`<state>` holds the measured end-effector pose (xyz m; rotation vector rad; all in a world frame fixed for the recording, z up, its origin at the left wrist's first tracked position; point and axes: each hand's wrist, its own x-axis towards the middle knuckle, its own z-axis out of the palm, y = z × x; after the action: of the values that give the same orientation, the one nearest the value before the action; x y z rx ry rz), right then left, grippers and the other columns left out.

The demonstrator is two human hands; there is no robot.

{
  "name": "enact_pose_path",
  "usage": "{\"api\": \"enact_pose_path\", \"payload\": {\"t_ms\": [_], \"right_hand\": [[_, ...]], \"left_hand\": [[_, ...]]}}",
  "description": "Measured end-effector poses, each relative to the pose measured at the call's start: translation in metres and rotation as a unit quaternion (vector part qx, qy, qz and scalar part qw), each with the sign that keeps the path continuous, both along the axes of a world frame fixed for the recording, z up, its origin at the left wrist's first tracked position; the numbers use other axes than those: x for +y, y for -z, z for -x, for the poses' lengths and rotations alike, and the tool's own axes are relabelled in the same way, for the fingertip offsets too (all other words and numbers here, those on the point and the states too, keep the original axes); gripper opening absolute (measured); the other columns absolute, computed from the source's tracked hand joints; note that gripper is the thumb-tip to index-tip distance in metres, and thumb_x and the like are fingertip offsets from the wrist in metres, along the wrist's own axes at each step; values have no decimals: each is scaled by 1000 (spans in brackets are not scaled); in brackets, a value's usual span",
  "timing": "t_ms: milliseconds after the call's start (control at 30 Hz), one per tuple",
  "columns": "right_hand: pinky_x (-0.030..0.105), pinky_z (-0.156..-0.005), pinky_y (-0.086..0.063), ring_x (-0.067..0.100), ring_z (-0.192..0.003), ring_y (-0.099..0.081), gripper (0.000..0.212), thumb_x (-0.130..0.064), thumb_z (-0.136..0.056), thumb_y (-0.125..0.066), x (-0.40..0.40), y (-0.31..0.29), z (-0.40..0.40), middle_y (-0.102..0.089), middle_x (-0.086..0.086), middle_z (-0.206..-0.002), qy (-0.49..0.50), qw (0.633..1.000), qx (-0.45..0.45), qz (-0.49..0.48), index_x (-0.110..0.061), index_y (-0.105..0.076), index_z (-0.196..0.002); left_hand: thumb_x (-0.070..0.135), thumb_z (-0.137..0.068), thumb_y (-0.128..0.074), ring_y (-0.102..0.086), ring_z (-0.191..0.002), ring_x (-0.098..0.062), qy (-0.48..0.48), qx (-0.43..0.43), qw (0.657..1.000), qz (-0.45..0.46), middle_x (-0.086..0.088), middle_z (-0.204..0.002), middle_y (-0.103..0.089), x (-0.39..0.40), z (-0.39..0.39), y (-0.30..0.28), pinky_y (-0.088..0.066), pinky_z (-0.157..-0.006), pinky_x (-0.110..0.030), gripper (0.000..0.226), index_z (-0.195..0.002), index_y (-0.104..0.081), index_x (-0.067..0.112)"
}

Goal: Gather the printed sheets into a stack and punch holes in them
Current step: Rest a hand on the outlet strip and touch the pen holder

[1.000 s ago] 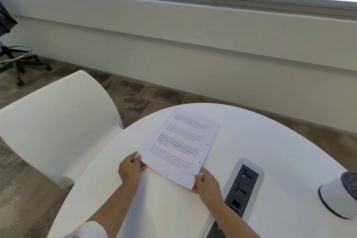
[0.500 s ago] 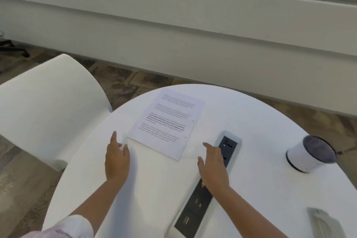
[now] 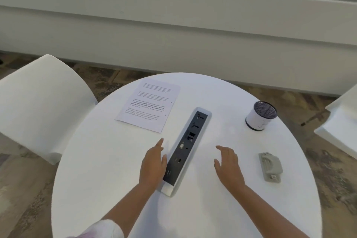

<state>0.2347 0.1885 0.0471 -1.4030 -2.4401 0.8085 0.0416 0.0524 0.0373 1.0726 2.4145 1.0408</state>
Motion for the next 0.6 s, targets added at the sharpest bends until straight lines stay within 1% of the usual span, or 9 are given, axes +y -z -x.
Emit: {"api": "enact_pose_path", "payload": {"t_ms": [67,133,233,267,367,400,467,533,600], "right_hand": [[25,-98,-30,24,-126,-34,43,-8,-92,-47,4,-2,-21,-41,8,-132,25,1000,-1,12,-15,-40,-134],[30,-97,-34,26,-124,-37,42,-6,-91,-47,6,-1,-42,-42,10,-130,51,998,-12,17,-14,-42,-132],[35,-93,-38,30,-119,-45,41,-2,-90,-47,9,5,-69,-45,13,-124,99,994,-6,42,-12,-45,-129],[33,-91,-39,31,-115,-49,40,0,-89,-46,9,7,-77,-46,14,-122,114,992,3,55,-11,-47,-127],[27,-81,-38,26,-96,-55,37,3,-88,-45,6,12,-96,-50,15,-115,139,987,-4,85,-10,-50,-123],[27,-79,-38,23,-90,-54,37,3,-88,-44,5,13,-101,-51,14,-113,141,986,-10,92,-10,-50,-122],[26,-74,-39,19,-83,-52,35,2,-88,-43,5,16,-110,-54,13,-109,148,984,-12,102,-11,-51,-120],[24,-68,-39,18,-82,-51,32,1,-88,-42,5,20,-115,-56,11,-103,163,980,-8,115,-10,-53,-117],[21,-65,-38,18,-82,-52,29,0,-88,-45,5,25,-114,-59,10,-99,173,978,-7,116,-10,-56,-113]], "left_hand": [[18,-93,-47,-50,-109,-9,5,-28,1000,10,6,-125,-56,-2,-17,1,-38,-88,-19,46,-138,-37,24],[15,-93,-47,-49,-108,-9,10,-37,999,22,5,-127,-54,-5,-31,5,-38,-87,-21,46,-138,-38,21],[16,-92,-48,-46,-120,-16,26,-28,998,59,0,-130,-52,-11,-43,13,-39,-95,-27,51,-140,-35,20],[19,-92,-49,-44,-124,-18,33,-22,997,72,0,-134,-49,-12,-44,17,-38,-98,-29,52,-141,-34,20],[30,-90,-52,-37,-132,-21,80,33,989,119,-2,-143,-41,-13,-41,31,-35,-105,-33,58,-143,-30,19],[33,-90,-52,-34,-134,-22,91,52,986,133,-4,-145,-39,-13,-39,34,-33,-107,-35,61,-144,-29,19],[38,-90,-51,-27,-138,-26,104,79,979,157,-6,-150,-33,-11,-35,39,-27,-110,-39,65,-146,-25,17],[45,-91,-45,-18,-142,-26,127,103,970,183,-5,-154,-22,-6,-30,43,-19,-113,-43,67,-147,-18,19],[63,-86,-28,-7,-145,-23,156,115,957,216,0,-158,-10,0,-22,46,-12,-114,-44,77,-148,-10,22]]}}
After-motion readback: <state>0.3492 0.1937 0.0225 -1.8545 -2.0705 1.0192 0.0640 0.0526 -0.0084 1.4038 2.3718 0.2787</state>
